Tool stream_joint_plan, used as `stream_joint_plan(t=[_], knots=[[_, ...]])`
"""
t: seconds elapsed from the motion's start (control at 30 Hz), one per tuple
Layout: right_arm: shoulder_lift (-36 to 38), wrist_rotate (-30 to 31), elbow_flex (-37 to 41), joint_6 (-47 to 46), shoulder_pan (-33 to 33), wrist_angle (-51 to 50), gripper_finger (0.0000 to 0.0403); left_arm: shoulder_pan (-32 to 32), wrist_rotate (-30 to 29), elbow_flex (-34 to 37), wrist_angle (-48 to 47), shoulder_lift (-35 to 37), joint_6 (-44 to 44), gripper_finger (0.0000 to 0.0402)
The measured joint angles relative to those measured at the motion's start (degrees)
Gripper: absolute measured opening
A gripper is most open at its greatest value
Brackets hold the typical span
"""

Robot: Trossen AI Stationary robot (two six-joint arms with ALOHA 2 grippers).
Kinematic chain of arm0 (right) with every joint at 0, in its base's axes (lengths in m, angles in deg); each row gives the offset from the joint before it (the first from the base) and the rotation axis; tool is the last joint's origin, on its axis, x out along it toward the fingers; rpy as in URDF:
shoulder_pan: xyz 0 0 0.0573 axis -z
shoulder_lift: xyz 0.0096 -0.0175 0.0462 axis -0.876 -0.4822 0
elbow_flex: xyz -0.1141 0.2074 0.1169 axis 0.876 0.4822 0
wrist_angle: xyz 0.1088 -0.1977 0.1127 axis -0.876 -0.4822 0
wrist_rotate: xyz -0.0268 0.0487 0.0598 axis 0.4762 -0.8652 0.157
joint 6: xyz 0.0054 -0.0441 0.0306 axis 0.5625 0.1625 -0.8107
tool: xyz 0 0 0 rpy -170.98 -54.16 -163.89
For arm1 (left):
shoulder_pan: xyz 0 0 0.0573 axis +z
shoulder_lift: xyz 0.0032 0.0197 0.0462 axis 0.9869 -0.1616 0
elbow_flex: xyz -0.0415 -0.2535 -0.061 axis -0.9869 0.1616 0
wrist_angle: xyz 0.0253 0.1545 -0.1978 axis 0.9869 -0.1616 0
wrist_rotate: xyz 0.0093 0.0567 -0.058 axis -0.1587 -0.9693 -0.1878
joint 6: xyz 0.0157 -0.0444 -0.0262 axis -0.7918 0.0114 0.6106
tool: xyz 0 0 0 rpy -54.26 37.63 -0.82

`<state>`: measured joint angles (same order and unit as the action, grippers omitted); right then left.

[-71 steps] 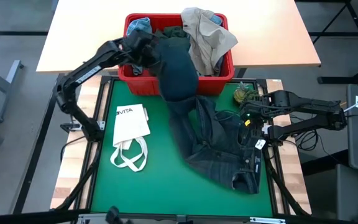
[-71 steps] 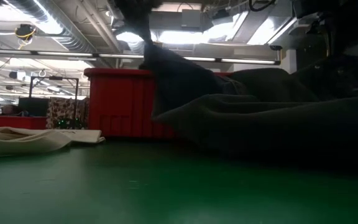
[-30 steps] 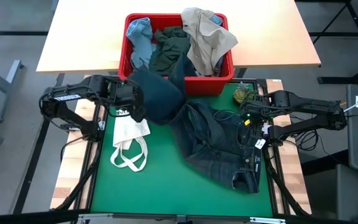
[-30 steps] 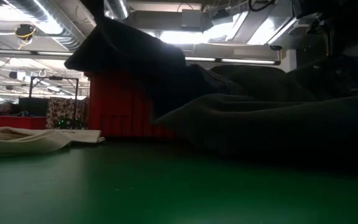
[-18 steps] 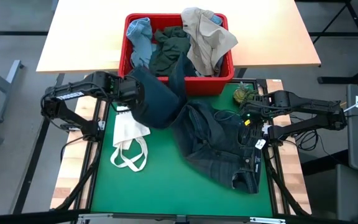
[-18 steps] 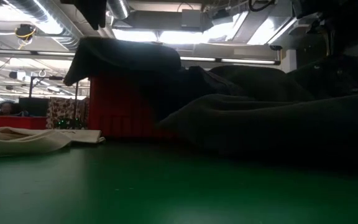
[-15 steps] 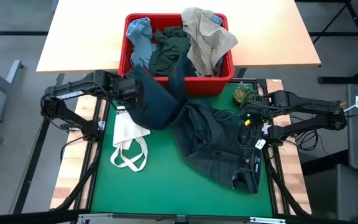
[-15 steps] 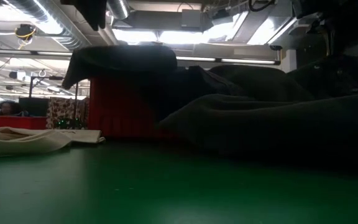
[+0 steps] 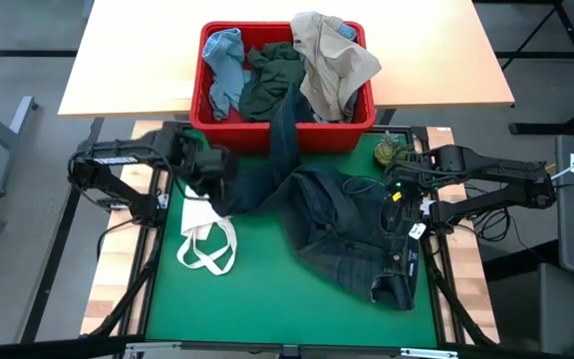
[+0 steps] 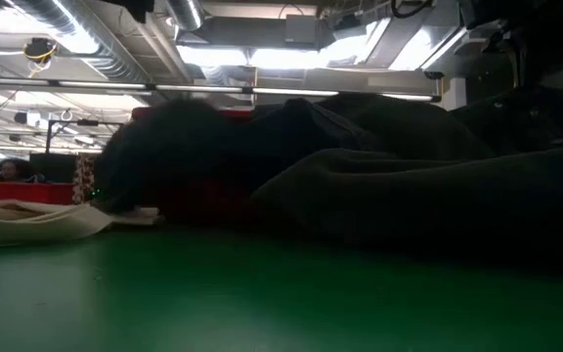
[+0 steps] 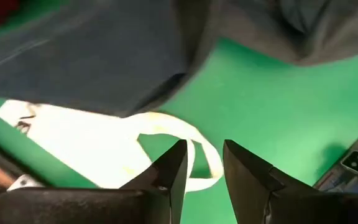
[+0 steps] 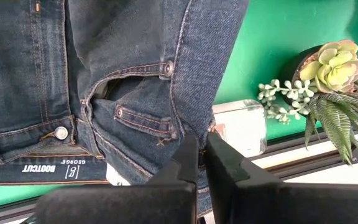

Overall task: Fold laundry
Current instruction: Remove the dark blue pants from the laundry bin

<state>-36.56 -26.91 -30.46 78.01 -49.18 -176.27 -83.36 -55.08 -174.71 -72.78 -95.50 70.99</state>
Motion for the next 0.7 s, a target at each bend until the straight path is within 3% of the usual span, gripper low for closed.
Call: stream_joint_plan(t=[0.4,0.53,0.7], knots=[[0.0,0.0,0.0,0.0,0.0,0.0,0.0012,-9.7,-0.2,0.0,13.8,-11.2,1.7,0.0098],[0.0,0.0,0.0,0.0,0.0,0.0,0.0012,-9.5,-2.0,0.0,16.5,-14.6,0.2,0.0098],[0.0,0.0,0.0,0.0,0.0,0.0,0.0012,-5.2,-8.9,0.0,16.8,-14.9,-1.8,0.0098]])
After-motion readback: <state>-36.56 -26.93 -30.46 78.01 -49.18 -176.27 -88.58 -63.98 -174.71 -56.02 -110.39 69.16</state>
